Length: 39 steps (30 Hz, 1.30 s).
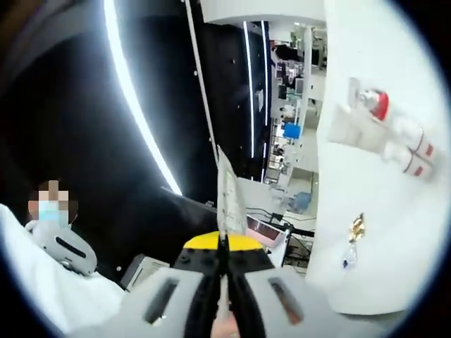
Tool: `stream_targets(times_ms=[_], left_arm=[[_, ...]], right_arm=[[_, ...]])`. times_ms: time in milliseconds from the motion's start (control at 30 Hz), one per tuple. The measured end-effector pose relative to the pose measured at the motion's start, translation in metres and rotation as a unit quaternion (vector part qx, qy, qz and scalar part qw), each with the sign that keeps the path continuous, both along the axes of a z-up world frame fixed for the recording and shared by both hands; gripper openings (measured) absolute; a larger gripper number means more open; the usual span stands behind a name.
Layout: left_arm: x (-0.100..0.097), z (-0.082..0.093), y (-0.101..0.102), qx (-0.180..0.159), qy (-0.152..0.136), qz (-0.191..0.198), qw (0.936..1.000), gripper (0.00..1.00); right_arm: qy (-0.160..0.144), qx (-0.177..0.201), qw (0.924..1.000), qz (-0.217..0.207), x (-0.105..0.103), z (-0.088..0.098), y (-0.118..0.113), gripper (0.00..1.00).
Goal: Arrange the skincare products in the storage area until every visible bottle or jar stands upright without overlapping.
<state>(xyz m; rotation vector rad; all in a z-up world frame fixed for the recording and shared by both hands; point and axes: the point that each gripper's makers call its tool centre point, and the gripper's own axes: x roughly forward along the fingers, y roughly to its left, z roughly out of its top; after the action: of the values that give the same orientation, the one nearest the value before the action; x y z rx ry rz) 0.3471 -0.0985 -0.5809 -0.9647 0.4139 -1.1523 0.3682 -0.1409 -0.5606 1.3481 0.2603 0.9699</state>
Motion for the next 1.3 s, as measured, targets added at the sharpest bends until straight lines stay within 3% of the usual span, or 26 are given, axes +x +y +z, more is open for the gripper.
stream_targets(times_ms=[133, 400, 567, 667, 800, 900, 1033, 1300], left_arm=[[-0.003, 0.011, 0.008, -0.040, 0.016, 0.002, 0.9991, 0.00], [-0.002, 0.022, 0.012, -0.070, 0.004, 0.018, 0.9974, 0.00], [0.005, 0.015, 0.017, -0.059, 0.014, 0.035, 0.9975, 0.00], [0.004, 0.019, 0.017, -0.072, 0.015, 0.035, 0.9967, 0.00], [0.005, 0.024, 0.016, -0.077, 0.008, 0.040, 0.9962, 0.00], [0.009, 0.010, 0.017, -0.062, 0.023, 0.051, 0.9965, 0.00], [0.010, 0.004, 0.018, -0.062, 0.036, 0.056, 0.9959, 0.00], [0.018, -0.009, 0.020, -0.060, 0.060, 0.074, 0.9936, 0.00]], right_arm=[[0.005, -0.046, 0.9989, -0.010, 0.003, -0.011, 0.004, 0.01], [-0.006, -0.112, 0.9937, -0.005, 0.009, -0.017, 0.017, 0.01], [-0.011, -0.110, 0.9938, -0.013, 0.013, -0.010, 0.015, 0.01], [-0.027, -0.157, 0.9872, -0.006, 0.013, -0.019, 0.019, 0.01], [-0.034, -0.167, 0.9853, -0.008, 0.014, -0.020, 0.021, 0.01], [-0.050, -0.174, 0.9834, -0.020, 0.018, -0.017, 0.016, 0.02], [-0.069, -0.217, 0.9737, -0.014, 0.017, -0.025, 0.017, 0.07], [-0.076, -0.234, 0.9693, -0.012, 0.014, -0.031, 0.021, 0.29]])
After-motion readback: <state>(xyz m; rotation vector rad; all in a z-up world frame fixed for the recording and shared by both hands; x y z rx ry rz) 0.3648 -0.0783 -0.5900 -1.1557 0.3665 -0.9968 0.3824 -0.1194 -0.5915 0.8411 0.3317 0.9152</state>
